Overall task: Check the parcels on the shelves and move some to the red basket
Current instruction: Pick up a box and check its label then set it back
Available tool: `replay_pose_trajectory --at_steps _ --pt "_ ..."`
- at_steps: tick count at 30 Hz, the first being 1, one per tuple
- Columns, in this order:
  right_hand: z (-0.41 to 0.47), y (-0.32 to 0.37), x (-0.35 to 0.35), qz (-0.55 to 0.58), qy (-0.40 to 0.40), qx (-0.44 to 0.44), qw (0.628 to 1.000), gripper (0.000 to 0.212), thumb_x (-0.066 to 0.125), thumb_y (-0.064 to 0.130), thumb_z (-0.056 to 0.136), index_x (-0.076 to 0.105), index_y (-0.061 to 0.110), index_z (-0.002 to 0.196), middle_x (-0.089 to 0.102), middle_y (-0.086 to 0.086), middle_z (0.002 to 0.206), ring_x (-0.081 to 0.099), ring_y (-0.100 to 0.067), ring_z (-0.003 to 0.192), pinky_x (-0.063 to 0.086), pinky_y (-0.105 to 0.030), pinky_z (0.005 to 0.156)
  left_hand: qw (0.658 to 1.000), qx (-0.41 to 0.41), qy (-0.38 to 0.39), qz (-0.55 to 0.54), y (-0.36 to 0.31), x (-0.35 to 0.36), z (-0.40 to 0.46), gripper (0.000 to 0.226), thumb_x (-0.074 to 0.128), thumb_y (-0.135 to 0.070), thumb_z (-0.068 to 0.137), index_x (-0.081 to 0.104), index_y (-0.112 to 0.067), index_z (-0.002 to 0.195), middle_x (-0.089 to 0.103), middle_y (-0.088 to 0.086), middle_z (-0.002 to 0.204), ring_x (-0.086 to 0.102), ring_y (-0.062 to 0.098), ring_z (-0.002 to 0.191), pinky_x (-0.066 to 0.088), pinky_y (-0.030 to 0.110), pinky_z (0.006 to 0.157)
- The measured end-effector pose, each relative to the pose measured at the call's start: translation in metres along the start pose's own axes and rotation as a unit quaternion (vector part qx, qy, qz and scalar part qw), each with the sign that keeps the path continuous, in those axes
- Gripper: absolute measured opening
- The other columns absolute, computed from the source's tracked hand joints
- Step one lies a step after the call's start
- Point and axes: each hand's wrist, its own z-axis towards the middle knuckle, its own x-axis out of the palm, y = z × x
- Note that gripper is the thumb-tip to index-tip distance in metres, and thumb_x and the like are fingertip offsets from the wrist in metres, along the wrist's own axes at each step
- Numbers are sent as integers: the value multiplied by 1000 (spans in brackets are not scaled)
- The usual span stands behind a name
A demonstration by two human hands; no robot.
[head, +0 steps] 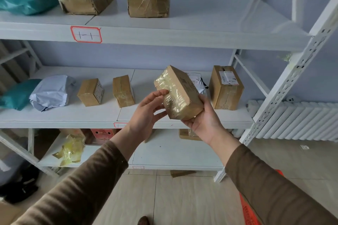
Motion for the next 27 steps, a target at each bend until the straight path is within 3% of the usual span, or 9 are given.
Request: replay_pose_trajectory --at_steps 4,8,12,15,17,19,23,25,27 --pt "-14 5 8 -156 -25 -79 984 41 61 57 95 61 29 124 72 0 121 68 -19 111 54 -43 101 998 -63 -22 -20 4 6 -6 30 62 -44 100 65 -18 116 67 7 113 67 27 105 57 42 97" --pt "-24 4 23 -326 -23 -213 921 53 68 62 87 56 26 124 64 5 124 66 -10 111 56 -28 89 992 -110 -9 -66 14 12 -5 48 63 -52 97 65 -24 136 69 13 128 69 30 114 58 50 99" --pt "-32 -4 22 -483 -35 -351 802 78 65 70 78 51 24 139 48 2 144 45 -16 134 41 -31 109 978 -127 21 -162 19 16 0 50 49 -43 105 56 -17 147 68 12 134 69 27 114 56 50 96" --pt "-42 -5 14 -542 -12 -454 707 72 66 49 80 48 20 144 33 -2 160 30 -17 146 31 -31 117 976 -122 64 -171 24 14 0 51 44 -36 104 52 -13 149 66 14 133 66 31 115 55 49 95" --pt "-41 -7 4 -559 1 -484 673 69 70 35 81 47 18 144 26 -5 165 26 -17 152 30 -37 120 975 -105 83 -177 27 13 3 51 46 -31 99 55 -13 145 60 18 135 57 36 122 50 50 100" --pt "-38 -8 -7 -567 -3 -486 665 70 71 27 80 44 18 144 21 -7 167 24 -18 154 30 -41 120 979 -69 89 -167 28 16 7 44 50 -25 92 61 -16 134 60 16 129 59 32 115 49 50 102" --pt "-32 -5 -29 -536 -10 -451 714 73 69 19 81 31 24 144 29 -4 161 32 -18 149 38 -46 117 993 20 77 -82 31 24 7 48 54 -3 84 59 -20 129 64 10 112 61 25 104 50 45 100" --pt "-30 3 -39 -525 -7 -400 751 78 72 14 83 27 28 144 39 4 151 43 -10 137 46 -37 110 995 68 74 -10 32 31 1 52 58 4 84 53 -18 131 67 11 112 65 21 105 56 36 93" --pt "-28 13 -48 -532 -2 -352 770 81 77 13 83 25 33 142 48 12 140 51 0 121 49 -16 94 989 107 76 69 35 35 -2 54 62 10 87 49 -17 131 65 13 121 62 19 113 54 32 92"
